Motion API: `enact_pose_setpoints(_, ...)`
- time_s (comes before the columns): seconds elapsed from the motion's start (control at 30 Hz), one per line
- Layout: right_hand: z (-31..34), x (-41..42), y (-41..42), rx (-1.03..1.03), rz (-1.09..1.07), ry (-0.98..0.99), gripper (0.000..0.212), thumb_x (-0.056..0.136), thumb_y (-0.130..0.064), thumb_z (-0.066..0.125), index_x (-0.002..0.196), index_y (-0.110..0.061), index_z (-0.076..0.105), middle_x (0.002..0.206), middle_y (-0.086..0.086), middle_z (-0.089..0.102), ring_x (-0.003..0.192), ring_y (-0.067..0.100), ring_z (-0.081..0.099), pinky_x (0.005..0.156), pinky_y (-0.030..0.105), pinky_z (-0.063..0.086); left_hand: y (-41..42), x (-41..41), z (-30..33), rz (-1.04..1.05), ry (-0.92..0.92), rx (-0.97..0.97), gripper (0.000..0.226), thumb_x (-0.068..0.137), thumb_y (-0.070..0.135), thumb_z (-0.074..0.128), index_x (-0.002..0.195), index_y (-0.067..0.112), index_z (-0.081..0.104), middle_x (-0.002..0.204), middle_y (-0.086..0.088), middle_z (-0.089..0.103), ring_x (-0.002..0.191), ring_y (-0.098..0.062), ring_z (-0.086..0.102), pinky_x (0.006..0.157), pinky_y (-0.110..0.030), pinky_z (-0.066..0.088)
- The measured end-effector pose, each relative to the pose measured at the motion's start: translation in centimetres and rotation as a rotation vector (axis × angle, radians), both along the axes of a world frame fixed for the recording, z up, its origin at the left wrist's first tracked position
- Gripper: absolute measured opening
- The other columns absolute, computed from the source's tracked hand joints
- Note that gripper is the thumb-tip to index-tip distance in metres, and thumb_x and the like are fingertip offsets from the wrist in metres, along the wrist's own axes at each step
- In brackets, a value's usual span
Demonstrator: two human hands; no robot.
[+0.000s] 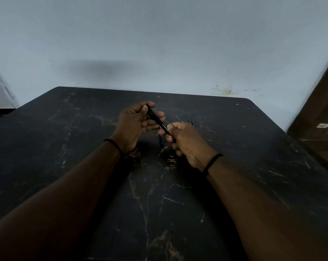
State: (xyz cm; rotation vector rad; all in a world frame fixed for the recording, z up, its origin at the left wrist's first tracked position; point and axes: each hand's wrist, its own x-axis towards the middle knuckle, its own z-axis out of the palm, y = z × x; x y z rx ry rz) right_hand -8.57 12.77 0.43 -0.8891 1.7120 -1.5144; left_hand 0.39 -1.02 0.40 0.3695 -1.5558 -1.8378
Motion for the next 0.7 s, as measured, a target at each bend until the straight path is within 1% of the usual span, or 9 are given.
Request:
enact_pose_setpoints(0.1, 0.2, 0.5, 0.0, -0.029, -0.004, 0.13, 0.033, 0.108, -0.022, 0.037, 0.095, -0.01, 0.065, 0.06, -0.001, 0.05, 0.037, 0.003, 0.034, 0.037, 0.019, 0.027, -0.1, 0.3, 0.3, 0.0, 0.034, -0.024, 0.027, 0.107, 0.017, 0.034, 0.112, 0.014, 0.061, 0.098, -0.014, 0.075, 0.093, -0.029, 0.074, 0.071, -0.032, 0.06)
enact_pose_setpoints(0.2, 0.0, 1.0, -0.4, -0.029, -0.005, 0.4, 0.022, 0.107, -0.026, 0.042, 0.096, -0.017, 0.059, 0.066, 0.001, 0.062, 0.049, 0.006, 0.047, 0.055, 0.028, 0.04, 0.0, 0.3, 0.4, 0.049, 0.034, -0.074, 0.028, 0.107, 0.017, 0.037, 0.123, 0.013, 0.059, 0.101, -0.016, 0.073, 0.091, -0.029, 0.073, 0.074, -0.036, 0.061)
enact_pose_setpoints(0.27, -0.3, 1.0, -0.5, -0.029, -0.009, 0.424, 0.014, 0.105, -0.028, 0.046, 0.1, -0.018, 0.055, 0.066, 0.0, 0.067, 0.048, 0.007, 0.051, 0.054, 0.028, 0.043, 0.1, 0.2, 0.3, 0.127, -0.006, -0.099, 0.027, 0.105, 0.018, 0.042, 0.126, 0.011, 0.057, 0.101, -0.016, 0.072, 0.083, -0.025, 0.072, 0.071, -0.034, 0.059)
enact_pose_setpoints(0.37, -0.5, 0.5, -0.7, -0.069, -0.082, 0.315, 0.011, 0.104, -0.027, 0.048, 0.096, -0.021, 0.051, 0.066, 0.001, 0.071, 0.042, 0.008, 0.053, 0.041, 0.022, 0.041, -0.2, 0.0, 0.1, 0.32, -0.123, -0.201, 0.021, 0.103, 0.023, 0.05, 0.113, 0.007, 0.06, 0.083, -0.007, 0.071, 0.062, -0.014, 0.066, 0.058, -0.03, 0.051)
enact_pose_setpoints(0.47, -0.9, -0.3, -1.0, -0.058, -0.326, 0.437, 0.015, 0.1, -0.03, 0.054, 0.085, -0.027, 0.052, 0.077, -0.002, 0.071, 0.065, 0.01, 0.065, 0.059, 0.03, 0.052, -0.5, -0.1, -0.5, 0.547, -0.416, -0.618, 0.023, 0.099, 0.034, 0.057, 0.089, 0.013, 0.062, 0.074, -0.001, 0.064, 0.062, -0.011, 0.057, 0.058, -0.027, 0.044)
enact_pose_setpoints(0.5, -1.0, -0.6, -1.0, -0.044, -0.42, 0.521, 0.016, 0.097, -0.03, 0.058, 0.082, -0.028, 0.054, 0.077, -0.005, 0.068, 0.07, 0.01, 0.063, 0.063, 0.031, 0.051, -0.1, -0.2, -0.6, 0.565, -0.496, -0.744, 0.026, 0.096, 0.038, 0.059, 0.081, 0.018, 0.061, 0.072, 0.0, 0.062, 0.062, -0.009, 0.055, 0.055, -0.025, 0.041)
enact_pose_setpoints(0.57, -1.2, -1.1, -0.7, -0.036, -0.535, 0.666, 0.017, 0.092, -0.031, 0.064, 0.076, -0.028, 0.059, 0.072, -0.011, 0.062, 0.067, 0.004, 0.059, 0.056, 0.025, 0.044, 0.8, -0.7, -0.8, 0.511, -0.609, -0.881, 0.035, 0.093, 0.044, 0.062, 0.068, 0.019, 0.061, 0.066, -0.002, 0.063, 0.058, -0.011, 0.056, 0.051, -0.026, 0.043)
enact_pose_setpoints(0.63, -1.2, -1.5, -0.5, -0.017, -0.567, 0.711, 0.017, 0.091, -0.033, 0.065, 0.076, -0.026, 0.063, 0.068, -0.013, 0.062, 0.063, 0.001, 0.057, 0.052, 0.022, 0.04, 1.6, -1.4, -0.9, 0.443, -0.71, -0.936, 0.042, 0.091, 0.046, 0.063, 0.064, 0.013, 0.066, 0.062, -0.005, 0.065, 0.056, -0.017, 0.058, 0.053, -0.028, 0.047)
enact_pose_setpoints(0.7, -1.3, -1.6, -0.5, 0.022, -0.558, 0.697, 0.02, 0.09, -0.036, 0.066, 0.074, -0.025, 0.064, 0.067, -0.012, 0.062, 0.062, 0.003, 0.058, 0.053, 0.024, 0.043, 2.1, -1.7, -0.6, 0.433, -0.775, -0.968, 0.039, 0.089, 0.045, 0.065, 0.068, 0.013, 0.07, 0.066, -0.004, 0.067, 0.062, -0.018, 0.062, 0.057, -0.029, 0.05)
